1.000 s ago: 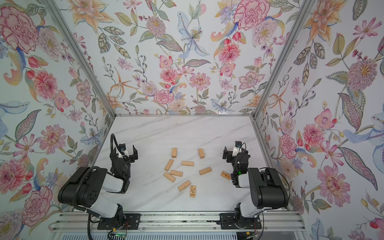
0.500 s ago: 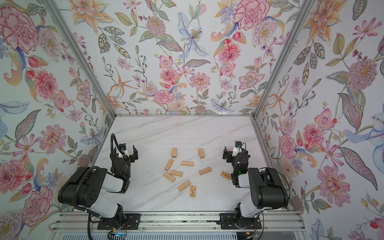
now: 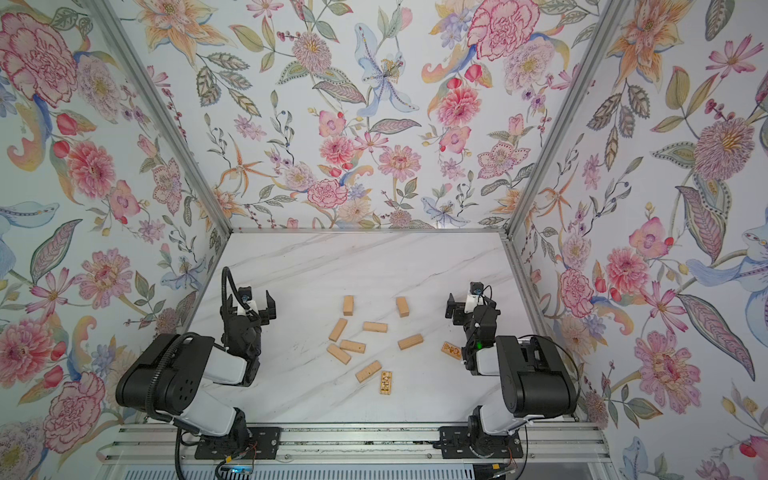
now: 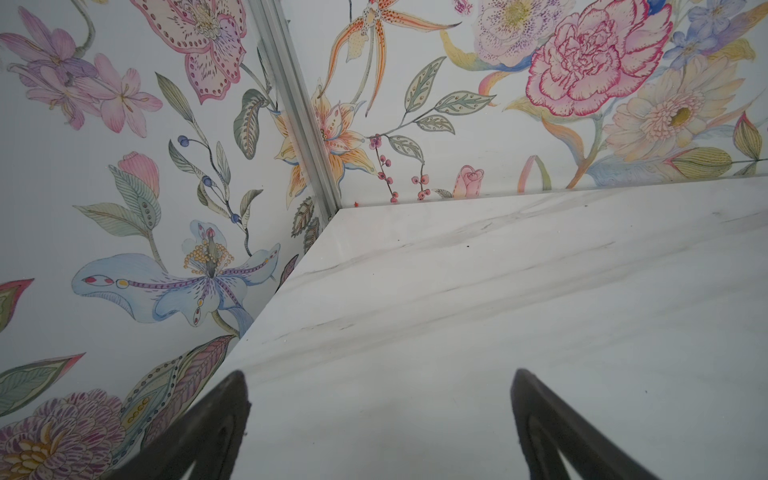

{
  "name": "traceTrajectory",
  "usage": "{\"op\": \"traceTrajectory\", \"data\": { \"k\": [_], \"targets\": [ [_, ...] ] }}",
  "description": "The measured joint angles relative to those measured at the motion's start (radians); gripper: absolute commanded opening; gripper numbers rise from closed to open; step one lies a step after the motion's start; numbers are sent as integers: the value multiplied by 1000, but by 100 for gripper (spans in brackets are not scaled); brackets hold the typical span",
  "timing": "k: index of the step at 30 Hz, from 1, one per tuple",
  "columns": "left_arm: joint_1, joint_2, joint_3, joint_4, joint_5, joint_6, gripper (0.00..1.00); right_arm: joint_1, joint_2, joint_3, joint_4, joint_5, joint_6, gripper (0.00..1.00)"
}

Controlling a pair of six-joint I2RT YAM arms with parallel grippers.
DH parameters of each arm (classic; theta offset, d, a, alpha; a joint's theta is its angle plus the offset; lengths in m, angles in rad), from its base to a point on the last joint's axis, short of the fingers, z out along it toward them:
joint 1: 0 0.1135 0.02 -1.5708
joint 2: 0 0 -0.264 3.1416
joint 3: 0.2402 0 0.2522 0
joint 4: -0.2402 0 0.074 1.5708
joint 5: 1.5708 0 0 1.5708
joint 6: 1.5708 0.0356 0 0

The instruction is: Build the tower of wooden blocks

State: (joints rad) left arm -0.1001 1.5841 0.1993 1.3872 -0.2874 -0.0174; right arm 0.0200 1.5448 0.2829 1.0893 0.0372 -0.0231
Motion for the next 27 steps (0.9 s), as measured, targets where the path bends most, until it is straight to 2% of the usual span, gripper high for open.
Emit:
{"op": "traceTrajectory", "data": {
  "k": [15, 18, 22, 27],
  "targets": [
    [0, 0, 0, 0, 0, 3, 99, 16, -9, 16, -42, 31, -4, 99],
    [-4, -20, 2, -33, 2, 8, 99, 54, -66, 88, -200, 90, -18, 99],
    [-10, -115, 89, -208, -1, 14, 99, 108, -154, 304, -518, 158, -12, 99],
    [-15, -238, 242, -431, 9, -6, 99, 122, -180, 600, -909, 121, 125, 99]
  ]
}}
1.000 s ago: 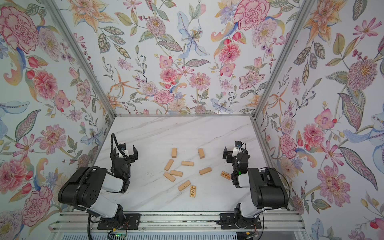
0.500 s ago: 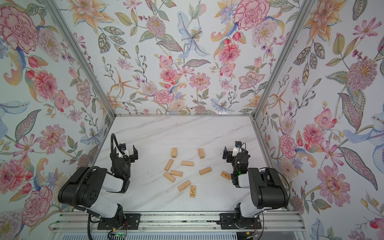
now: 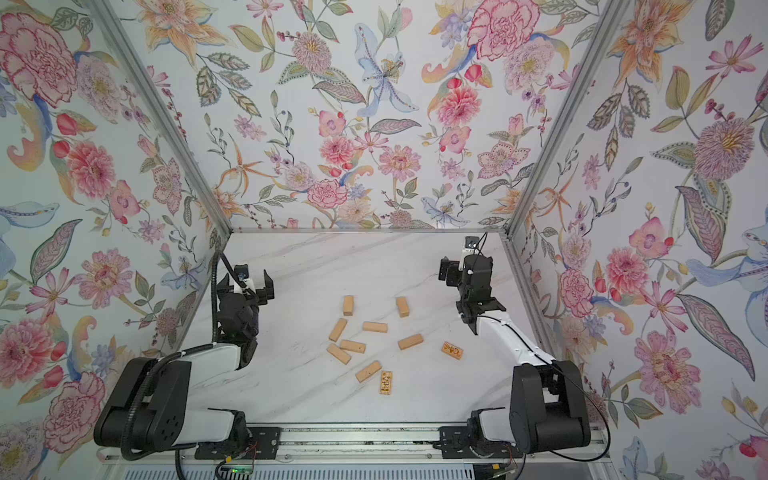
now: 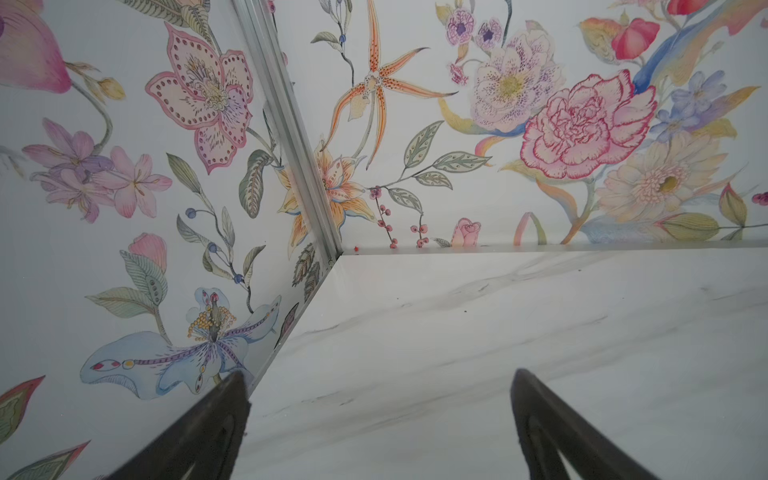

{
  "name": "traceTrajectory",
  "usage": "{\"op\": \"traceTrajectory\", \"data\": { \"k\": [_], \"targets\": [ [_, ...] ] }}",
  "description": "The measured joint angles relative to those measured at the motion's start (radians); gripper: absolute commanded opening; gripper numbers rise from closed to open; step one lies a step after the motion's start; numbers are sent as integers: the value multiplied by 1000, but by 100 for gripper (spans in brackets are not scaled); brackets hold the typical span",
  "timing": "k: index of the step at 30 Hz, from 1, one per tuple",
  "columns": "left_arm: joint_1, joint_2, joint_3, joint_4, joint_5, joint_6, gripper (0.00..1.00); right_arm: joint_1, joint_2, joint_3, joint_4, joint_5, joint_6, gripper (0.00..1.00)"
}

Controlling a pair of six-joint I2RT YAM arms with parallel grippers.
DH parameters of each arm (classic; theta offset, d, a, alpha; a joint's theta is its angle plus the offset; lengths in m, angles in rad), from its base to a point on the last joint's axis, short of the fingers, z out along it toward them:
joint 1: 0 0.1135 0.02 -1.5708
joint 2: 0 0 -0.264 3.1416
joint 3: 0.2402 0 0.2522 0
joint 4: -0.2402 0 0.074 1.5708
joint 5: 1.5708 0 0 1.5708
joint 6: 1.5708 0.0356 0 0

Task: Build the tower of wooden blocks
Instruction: 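Move right gripper over the upright wooden block while left arm reaches forward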

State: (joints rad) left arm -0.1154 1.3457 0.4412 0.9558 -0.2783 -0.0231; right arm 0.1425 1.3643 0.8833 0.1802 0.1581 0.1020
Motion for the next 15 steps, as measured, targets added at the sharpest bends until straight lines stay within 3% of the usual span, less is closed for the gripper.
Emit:
{"op": "traceTrajectory", "data": {
  "k": [6, 15],
  "targets": [
    [-77, -60, 184, -282, 36, -93, 99, 9, 48, 127, -296, -109, 92, 99],
    [-407, -45, 358, -599, -71, -182, 99, 159, 224, 322, -575, -151, 113, 87]
  ]
}}
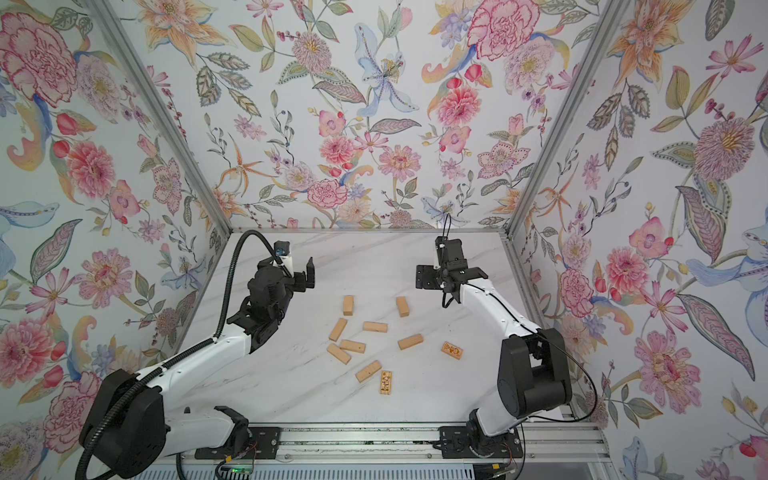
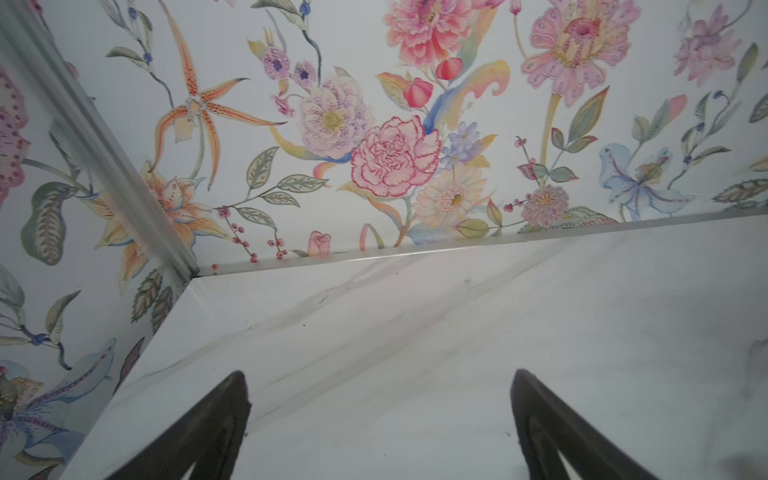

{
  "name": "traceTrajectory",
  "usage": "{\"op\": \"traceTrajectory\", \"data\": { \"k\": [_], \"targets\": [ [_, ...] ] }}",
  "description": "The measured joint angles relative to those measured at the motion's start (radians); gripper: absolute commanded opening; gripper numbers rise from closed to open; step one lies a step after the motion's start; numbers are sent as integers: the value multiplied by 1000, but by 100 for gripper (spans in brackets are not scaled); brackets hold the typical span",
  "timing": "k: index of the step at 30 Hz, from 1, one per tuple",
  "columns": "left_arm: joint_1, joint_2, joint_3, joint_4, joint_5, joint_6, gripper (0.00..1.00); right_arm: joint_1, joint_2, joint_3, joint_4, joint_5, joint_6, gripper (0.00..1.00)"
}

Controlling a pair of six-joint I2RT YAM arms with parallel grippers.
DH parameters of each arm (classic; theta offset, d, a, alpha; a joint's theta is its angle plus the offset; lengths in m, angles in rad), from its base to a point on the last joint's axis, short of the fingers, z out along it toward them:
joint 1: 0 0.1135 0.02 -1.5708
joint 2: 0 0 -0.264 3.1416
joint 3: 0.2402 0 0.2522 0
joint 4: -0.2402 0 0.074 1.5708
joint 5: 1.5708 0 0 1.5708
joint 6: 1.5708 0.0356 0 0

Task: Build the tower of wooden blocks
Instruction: 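Move right gripper over the upright wooden block while left arm reaches forward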

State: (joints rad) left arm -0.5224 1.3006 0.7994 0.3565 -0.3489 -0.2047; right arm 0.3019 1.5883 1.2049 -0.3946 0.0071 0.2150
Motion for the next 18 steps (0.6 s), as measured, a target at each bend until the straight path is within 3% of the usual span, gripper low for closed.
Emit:
{"op": "traceTrajectory", "data": {
  "k": [6, 12, 18],
  "targets": [
    [-121, 80, 117, -192, -57, -99, 99, 79, 113, 92, -87, -7, 10, 78],
    [-137, 142, 253, -412, -98, -206, 99, 126, 159, 103, -148, -9, 13, 68],
    [-146, 141, 271, -530, -111, -277, 99, 170, 159, 103, -179, -19, 30, 62]
  ]
}}
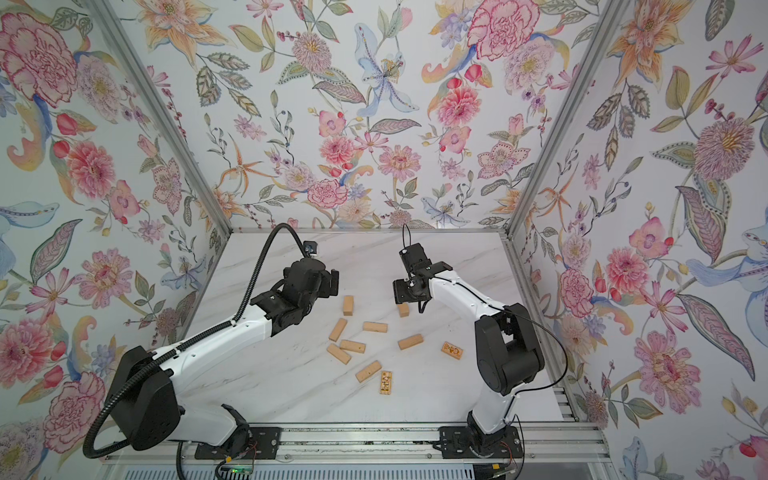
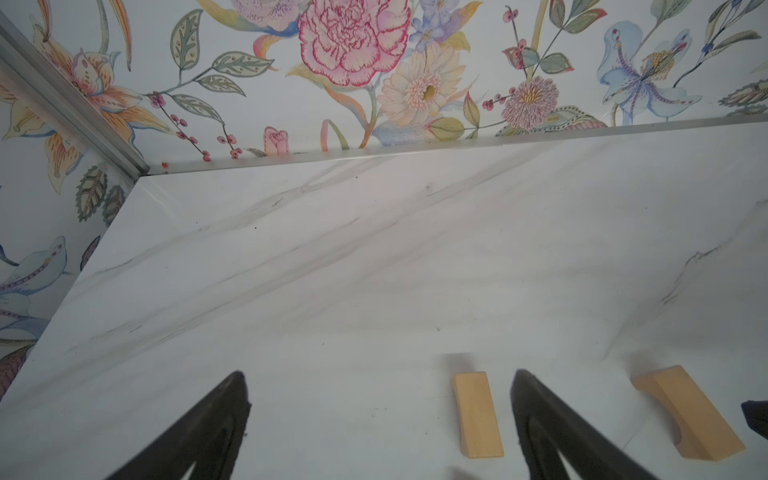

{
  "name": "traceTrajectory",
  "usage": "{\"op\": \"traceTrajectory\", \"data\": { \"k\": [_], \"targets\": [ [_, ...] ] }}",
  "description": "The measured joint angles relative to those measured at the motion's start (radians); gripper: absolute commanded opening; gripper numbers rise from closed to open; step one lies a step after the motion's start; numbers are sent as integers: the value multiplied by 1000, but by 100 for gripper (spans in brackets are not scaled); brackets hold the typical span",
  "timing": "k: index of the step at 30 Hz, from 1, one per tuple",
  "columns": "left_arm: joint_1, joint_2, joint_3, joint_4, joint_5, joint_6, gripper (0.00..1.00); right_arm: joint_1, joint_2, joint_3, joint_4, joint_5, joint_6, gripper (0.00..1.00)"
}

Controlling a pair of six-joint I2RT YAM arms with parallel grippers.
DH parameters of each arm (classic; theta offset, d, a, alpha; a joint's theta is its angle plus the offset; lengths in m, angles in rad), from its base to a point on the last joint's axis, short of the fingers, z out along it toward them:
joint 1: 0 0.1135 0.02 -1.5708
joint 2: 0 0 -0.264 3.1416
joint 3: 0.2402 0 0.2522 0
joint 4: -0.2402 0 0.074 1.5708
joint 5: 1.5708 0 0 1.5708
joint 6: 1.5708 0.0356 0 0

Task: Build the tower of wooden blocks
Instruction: 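Move right gripper over the upright wooden block while left arm reaches forward, then close right gripper on the upright wooden block and lift it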

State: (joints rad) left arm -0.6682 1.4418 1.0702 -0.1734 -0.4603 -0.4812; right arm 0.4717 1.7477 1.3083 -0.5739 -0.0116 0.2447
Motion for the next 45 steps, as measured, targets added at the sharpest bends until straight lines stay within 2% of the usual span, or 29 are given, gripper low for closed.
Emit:
{"op": "traceTrajectory", "data": {
  "k": [6, 20, 24, 27, 45],
  "targets": [
    [0, 0, 0, -24, 3, 27, 99, 23, 10, 0, -14, 3, 32, 59],
    [4, -32, -36, -33, 61, 100, 99, 43, 196, 110, -58, 49, 59, 58],
    [9, -33, -36, -33, 63, 104, 99, 43, 229, 148, -72, 52, 58, 49],
    [12, -36, -37, -35, 64, 104, 99, 43, 255, 180, -79, 56, 63, 46],
    [42, -66, -66, -35, 88, 104, 99, 43, 263, 189, -110, 84, 86, 53]
  ]
}}
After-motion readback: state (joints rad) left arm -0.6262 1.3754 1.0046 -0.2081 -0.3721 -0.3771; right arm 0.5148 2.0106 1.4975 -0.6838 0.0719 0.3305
